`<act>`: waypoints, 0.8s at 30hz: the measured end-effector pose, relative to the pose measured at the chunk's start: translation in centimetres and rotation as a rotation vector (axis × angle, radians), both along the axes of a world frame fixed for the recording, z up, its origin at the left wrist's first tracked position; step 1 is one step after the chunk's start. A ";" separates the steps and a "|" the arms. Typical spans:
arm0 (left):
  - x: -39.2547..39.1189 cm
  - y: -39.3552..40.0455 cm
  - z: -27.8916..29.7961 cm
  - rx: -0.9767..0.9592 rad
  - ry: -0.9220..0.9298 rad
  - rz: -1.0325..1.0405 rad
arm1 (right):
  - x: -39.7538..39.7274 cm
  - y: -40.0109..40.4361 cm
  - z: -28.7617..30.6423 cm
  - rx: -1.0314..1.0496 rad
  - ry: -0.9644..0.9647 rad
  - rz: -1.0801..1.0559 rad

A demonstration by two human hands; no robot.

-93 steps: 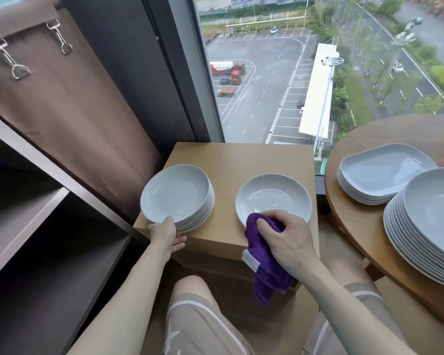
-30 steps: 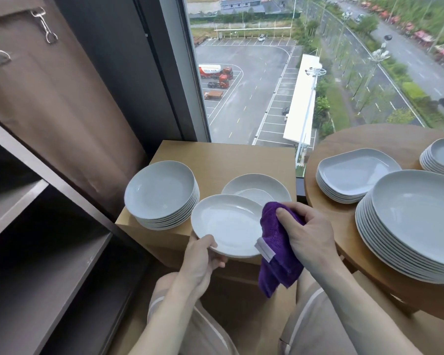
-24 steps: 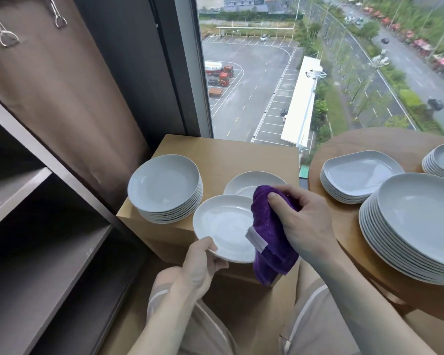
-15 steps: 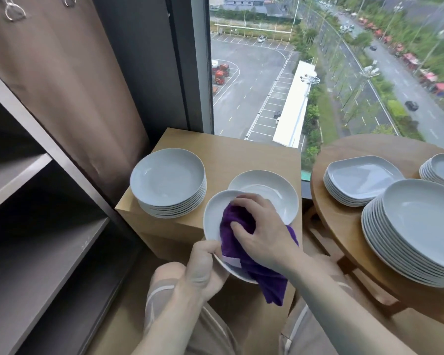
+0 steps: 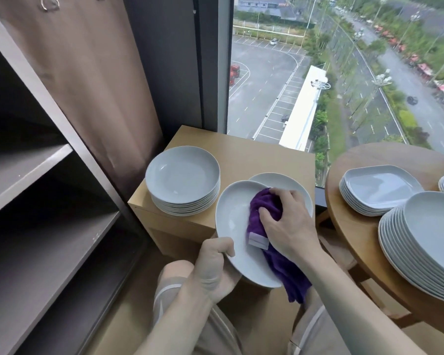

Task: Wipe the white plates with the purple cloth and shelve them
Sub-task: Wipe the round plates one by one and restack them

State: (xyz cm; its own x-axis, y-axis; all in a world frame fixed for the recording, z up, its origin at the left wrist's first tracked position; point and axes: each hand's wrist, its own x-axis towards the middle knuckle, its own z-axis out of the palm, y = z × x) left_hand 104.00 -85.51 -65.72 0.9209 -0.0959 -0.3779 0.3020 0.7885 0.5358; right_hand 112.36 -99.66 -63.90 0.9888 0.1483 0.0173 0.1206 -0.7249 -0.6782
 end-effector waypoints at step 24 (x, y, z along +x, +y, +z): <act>1.2 2.4 1.8 0.054 0.105 0.275 | -5.3 4.5 2.6 -0.230 -0.049 0.427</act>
